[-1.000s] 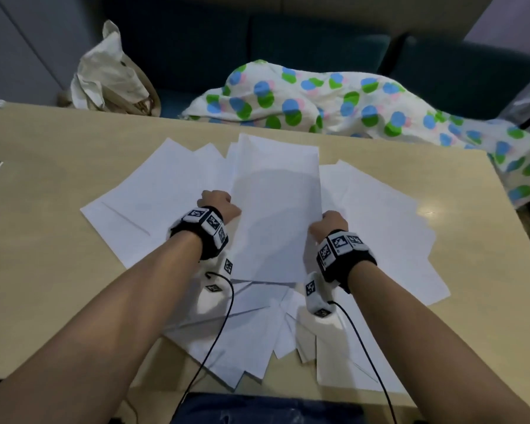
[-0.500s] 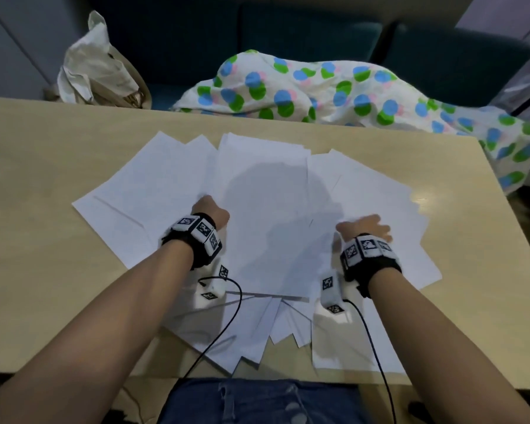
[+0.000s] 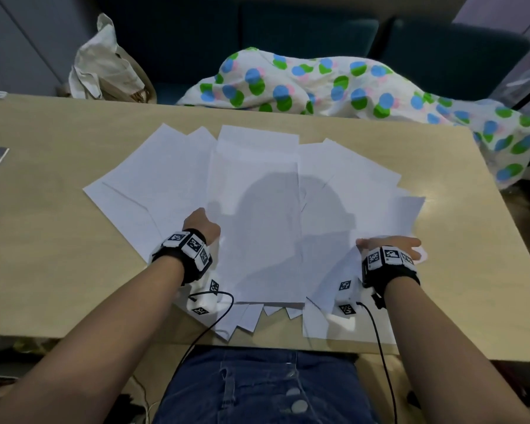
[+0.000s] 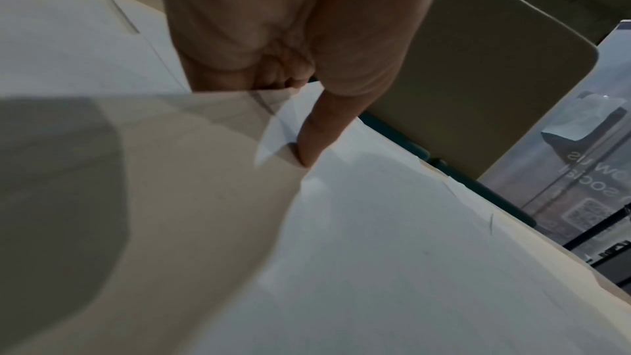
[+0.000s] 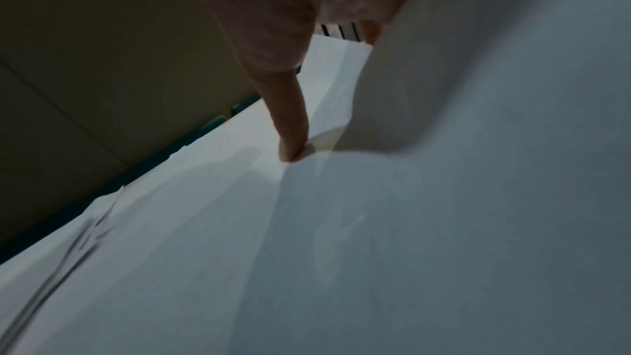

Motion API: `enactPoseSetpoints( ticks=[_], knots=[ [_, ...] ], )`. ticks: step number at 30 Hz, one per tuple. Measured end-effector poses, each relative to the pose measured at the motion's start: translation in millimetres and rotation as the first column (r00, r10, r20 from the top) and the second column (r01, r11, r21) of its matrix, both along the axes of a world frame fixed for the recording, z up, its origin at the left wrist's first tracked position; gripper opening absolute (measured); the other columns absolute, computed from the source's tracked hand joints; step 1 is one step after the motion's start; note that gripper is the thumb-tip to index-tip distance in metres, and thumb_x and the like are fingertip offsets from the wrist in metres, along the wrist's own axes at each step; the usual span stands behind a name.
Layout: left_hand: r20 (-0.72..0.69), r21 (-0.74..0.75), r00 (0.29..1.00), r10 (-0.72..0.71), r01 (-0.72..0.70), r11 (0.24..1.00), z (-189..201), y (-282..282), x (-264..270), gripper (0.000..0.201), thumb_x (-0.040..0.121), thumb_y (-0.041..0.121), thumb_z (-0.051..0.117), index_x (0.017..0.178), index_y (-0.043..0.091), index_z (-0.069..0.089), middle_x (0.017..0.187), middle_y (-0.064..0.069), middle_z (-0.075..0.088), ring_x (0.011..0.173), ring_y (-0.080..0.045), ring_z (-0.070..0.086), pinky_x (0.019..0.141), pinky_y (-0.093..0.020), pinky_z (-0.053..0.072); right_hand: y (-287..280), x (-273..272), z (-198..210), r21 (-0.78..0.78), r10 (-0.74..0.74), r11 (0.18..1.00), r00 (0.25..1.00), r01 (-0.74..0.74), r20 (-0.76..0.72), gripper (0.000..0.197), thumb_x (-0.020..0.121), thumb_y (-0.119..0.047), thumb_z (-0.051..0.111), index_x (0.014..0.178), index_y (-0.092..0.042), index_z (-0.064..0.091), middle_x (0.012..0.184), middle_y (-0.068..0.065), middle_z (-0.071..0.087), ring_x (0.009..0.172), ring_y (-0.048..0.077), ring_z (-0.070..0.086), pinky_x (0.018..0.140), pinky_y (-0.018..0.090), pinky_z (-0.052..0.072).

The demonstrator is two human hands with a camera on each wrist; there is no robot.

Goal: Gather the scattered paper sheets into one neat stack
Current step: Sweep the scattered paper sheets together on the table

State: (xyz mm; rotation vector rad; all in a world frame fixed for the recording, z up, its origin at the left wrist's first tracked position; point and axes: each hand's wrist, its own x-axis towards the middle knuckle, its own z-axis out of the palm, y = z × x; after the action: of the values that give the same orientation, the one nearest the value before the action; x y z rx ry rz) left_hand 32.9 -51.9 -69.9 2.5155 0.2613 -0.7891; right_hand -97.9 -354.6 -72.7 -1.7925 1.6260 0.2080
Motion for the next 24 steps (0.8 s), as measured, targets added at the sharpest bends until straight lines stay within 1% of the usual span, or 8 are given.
enactPoseSetpoints(
  ticks=[2,5,8,10,14,20,22,24],
  knots=[
    [0.008,-0.012,1.0,0.0,0.0,1.0,1.3,0.5,-5.8,0.05,0.087,0.002,0.048,0.136,0.0,0.037,0.141,-0.018,0.044,0.124,-0.033,0.047,0.09,-0.034,0.041,15.6,-6.6,3.5,-0.073,0.289,0.95,0.943,-0.304,-0.164,0.066,0.085,-0.036,0.055,0.144,-0.031,0.027,0.151,0.013,0.032,0.131,0.041,0.04,0.109,0.06,0.027],
    [0.033,-0.035,0.999,0.011,-0.01,0.999,0.2,3.0,-10.5,0.022,0.085,0.001,0.048,0.107,0.004,0.045,0.115,-0.018,0.05,0.095,-0.028,0.047,0.076,-0.031,0.038,11.6,-7.4,14.7,-0.05,0.059,0.997,0.997,-0.057,0.039,0.035,0.083,-0.016,0.059,0.113,-0.001,0.053,0.127,0.019,0.058,0.103,0.034,0.061,0.082,0.04,0.047],
    [0.047,-0.036,0.998,0.035,-0.033,0.999,1.7,7.1,-14.8,0.009,0.084,0.001,0.047,0.083,0.006,0.04,0.103,-0.015,0.048,0.088,-0.025,0.044,0.073,-0.03,0.037,5.1,-5.6,29.0,-0.13,0.021,0.991,0.98,0.005,0.196,0.018,0.084,-0.002,0.053,0.066,-0.004,0.048,0.107,0.024,0.066,0.086,0.033,0.062,0.067,0.028,0.041],
    [0.059,-0.017,0.997,0.05,-0.05,0.999,6.7,8.9,-17.9,0.008,0.085,0.001,0.045,0.08,0.006,0.043,0.112,-0.02,0.053,0.088,-0.026,0.045,0.076,-0.032,0.04,-2.9,-2.6,42.8,-0.228,0.103,0.972,0.974,-0.056,0.201,0.01,0.085,-0.003,0.052,0.075,0.0,0.051,0.107,0.025,0.064,0.093,0.036,0.062,0.069,0.029,0.04],
    [0.052,0.045,0.998,0.026,-0.029,0.999,17.5,8.7,-22.8,0.03,0.089,0.001,0.044,0.118,-0.007,0.051,0.123,-0.022,0.056,0.117,-0.036,0.052,0.09,-0.036,0.045,-25.3,0.8,80.0,-0.337,0.239,0.923,0.964,-0.187,0.118,0.017,0.088,-0.005,0.053,0.098,0.006,0.059,0.109,0.027,0.063,0.09,0.038,0.061,0.07,0.034,0.042],
    [0.052,0.048,0.999,-0.011,0.009,0.999,31.6,6.1,-33.7,0.03,0.09,-0.001,0.042,0.063,0.01,0.034,0.097,-0.019,0.059,0.103,-0.033,0.054,0.077,-0.027,0.036,-33.4,-40.6,82.4,-0.159,0.494,0.835,0.845,-0.527,-0.204,0.015,0.092,-0.011,0.052,0.092,0.001,0.062,0.086,0.009,0.062,0.066,0.022,0.057,0.049,0.022,0.038],
    [0.048,0.055,0.999,-0.022,0.019,0.998,31.3,6.7,-36.5,0.014,0.089,0.0,0.041,0.077,0.002,0.047,0.115,-0.023,0.059,0.1,-0.034,0.053,0.077,-0.029,0.039,-21.3,-57.2,66.4,-0.082,0.555,0.797,0.778,-0.599,-0.294,0.018,0.095,-0.014,0.045,0.087,-0.005,0.059,0.084,0.005,0.061,0.072,0.017,0.059,0.058,0.02,0.047],
    [0.055,0.055,0.998,-0.026,0.023,0.998,28.9,7.3,-38.6,0.015,0.089,0.002,0.041,0.098,-0.002,0.053,0.121,-0.022,0.057,0.105,-0.036,0.054,0.078,-0.031,0.04,-5.8,-62.4,52.4,-0.143,0.469,0.828,0.809,-0.543,-0.354,0.022,0.091,-0.017,0.048,0.108,-0.01,0.059,0.116,0.01,0.058,0.106,0.025,0.057,0.088,0.03,0.051]
  ],
)
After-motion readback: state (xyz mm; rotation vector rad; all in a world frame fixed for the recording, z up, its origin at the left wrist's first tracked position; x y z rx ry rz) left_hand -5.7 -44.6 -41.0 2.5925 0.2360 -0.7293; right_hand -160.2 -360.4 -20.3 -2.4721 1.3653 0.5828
